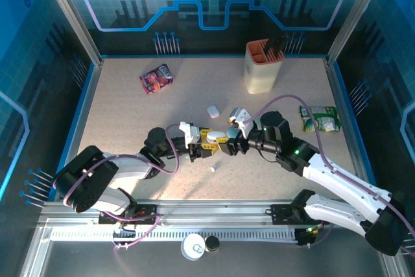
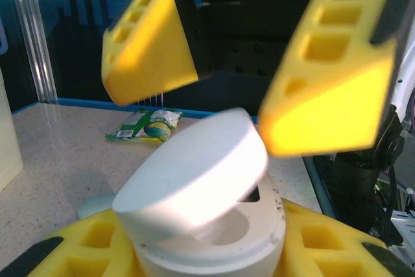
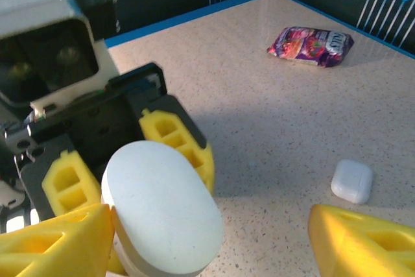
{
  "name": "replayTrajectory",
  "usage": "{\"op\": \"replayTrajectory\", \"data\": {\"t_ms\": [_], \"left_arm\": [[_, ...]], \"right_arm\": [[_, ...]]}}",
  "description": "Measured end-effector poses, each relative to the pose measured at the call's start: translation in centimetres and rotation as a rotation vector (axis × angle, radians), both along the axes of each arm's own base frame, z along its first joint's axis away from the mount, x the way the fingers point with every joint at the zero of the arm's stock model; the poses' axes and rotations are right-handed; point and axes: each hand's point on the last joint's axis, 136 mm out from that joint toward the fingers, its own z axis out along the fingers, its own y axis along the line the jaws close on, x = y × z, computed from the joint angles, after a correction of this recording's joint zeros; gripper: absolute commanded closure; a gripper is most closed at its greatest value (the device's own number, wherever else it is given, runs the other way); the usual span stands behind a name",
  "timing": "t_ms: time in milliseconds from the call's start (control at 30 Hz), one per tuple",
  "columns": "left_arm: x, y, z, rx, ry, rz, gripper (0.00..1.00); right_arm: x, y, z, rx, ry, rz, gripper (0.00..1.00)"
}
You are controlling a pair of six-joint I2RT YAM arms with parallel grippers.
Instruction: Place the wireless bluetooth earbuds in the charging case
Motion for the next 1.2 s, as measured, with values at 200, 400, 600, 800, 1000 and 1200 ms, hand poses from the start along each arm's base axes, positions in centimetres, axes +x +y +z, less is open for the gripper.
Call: {"op": "replayTrajectory", "data": {"t_ms": [200,400,600,800,1000,1200], "left_arm": [[-0.9,-0.1,0.1,-0.001,-0.004,-0.043,0.71],[-2.1,-0.3,0.1,-0.002,0.016,-0.118,0.72],[-3.0,-0.3,0.3,-0.006,0.049,-0.166,0.72],[-3.4,-0.2,0.2,-0.004,0.084,-0.192,0.71],[-3.4,-0.2,0.2,0.001,0.088,-0.191,0.53],[-2.6,-0.2,0.1,0.004,0.084,-0.142,0.31]], "right_arm": [[1.4,-0.7,0.2,0.019,0.001,-0.048,0.23],[-0.1,0.2,-0.3,0.002,0.012,0.068,0.41],[-1.4,0.7,-0.3,-0.004,0.026,0.16,0.66],[-2.3,1.3,-0.5,-0.012,0.044,0.238,1.0],[-2.3,1.3,-0.5,-0.011,0.05,0.24,1.0],[-1.7,1.0,-0.1,-0.014,-0.017,0.19,1.0]]}}
